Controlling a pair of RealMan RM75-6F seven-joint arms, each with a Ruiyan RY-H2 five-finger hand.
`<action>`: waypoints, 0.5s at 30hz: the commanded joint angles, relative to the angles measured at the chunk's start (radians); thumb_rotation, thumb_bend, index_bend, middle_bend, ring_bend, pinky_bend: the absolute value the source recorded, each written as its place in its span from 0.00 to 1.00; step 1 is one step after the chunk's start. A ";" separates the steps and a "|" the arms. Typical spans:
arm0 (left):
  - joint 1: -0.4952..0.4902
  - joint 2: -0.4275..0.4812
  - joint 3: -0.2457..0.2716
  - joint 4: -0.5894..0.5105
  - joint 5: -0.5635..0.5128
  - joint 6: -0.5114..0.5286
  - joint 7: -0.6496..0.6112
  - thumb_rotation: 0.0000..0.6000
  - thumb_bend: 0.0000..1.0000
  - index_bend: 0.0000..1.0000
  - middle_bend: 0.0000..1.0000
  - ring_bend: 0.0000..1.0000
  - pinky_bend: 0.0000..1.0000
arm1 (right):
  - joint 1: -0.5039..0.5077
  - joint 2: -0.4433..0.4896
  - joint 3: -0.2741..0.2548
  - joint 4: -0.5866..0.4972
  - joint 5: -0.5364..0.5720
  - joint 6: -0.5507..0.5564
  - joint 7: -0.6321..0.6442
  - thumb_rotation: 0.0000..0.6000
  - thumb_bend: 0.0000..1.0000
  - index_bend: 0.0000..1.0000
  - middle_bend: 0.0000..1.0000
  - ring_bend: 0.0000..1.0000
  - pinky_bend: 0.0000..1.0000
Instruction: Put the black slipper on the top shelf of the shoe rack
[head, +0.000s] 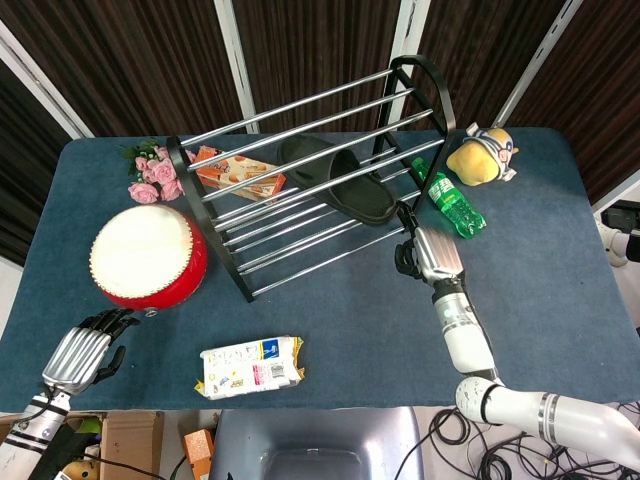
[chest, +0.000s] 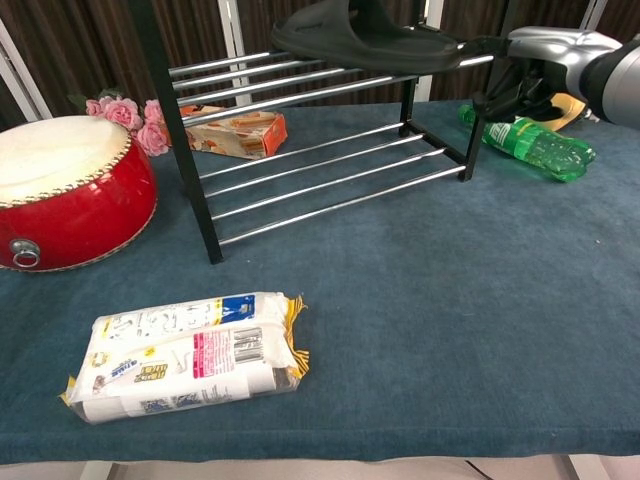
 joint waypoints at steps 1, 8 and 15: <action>0.000 0.000 0.001 -0.001 0.001 0.000 0.000 1.00 0.56 0.30 0.21 0.19 0.36 | 0.001 0.007 -0.009 -0.008 -0.010 -0.008 0.013 1.00 0.62 0.00 0.86 0.97 0.97; 0.000 0.002 0.001 -0.005 -0.001 -0.003 0.003 1.00 0.56 0.30 0.21 0.19 0.36 | 0.001 0.018 -0.030 -0.025 -0.036 -0.009 0.035 1.00 0.62 0.00 0.86 0.97 0.97; 0.001 0.004 0.001 -0.007 -0.001 -0.003 0.002 1.00 0.56 0.30 0.21 0.19 0.36 | 0.000 0.029 -0.045 -0.037 -0.055 -0.006 0.055 1.00 0.62 0.00 0.86 0.97 0.97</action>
